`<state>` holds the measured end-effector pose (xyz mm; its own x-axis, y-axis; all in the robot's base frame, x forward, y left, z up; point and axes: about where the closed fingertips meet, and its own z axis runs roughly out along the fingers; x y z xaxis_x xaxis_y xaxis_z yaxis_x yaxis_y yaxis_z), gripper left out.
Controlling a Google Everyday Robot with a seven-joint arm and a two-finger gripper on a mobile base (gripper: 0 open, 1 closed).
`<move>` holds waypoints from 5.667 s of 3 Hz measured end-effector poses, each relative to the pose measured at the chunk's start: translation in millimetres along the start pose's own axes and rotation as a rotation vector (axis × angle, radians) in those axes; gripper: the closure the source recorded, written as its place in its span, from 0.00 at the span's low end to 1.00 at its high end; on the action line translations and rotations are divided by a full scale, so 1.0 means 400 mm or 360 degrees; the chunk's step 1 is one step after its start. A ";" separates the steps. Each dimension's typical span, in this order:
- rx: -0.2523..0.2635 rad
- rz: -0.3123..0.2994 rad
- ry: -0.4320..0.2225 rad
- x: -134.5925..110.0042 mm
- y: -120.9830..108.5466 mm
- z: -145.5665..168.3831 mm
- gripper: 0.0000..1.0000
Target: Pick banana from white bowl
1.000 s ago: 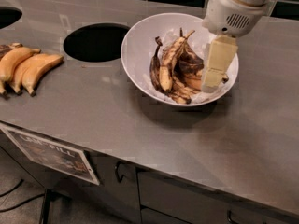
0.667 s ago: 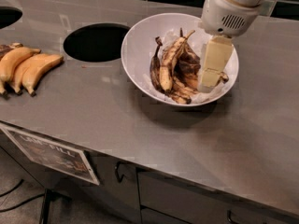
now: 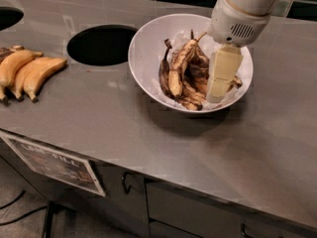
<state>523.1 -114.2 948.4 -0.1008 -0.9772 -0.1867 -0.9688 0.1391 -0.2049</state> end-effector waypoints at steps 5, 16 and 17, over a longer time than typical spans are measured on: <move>-0.0045 0.0109 0.0089 0.061 -0.049 0.080 0.00; -0.0142 0.0112 0.0168 0.031 -0.041 0.096 0.43; -0.0148 0.0109 0.0188 0.033 -0.046 0.102 0.46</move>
Offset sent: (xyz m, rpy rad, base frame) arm 0.0145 -0.0121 -0.0231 -0.0442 0.0496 -0.0117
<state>548.8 -123.2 910.4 -0.1879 -0.9788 -0.0818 -0.9750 0.1960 -0.1050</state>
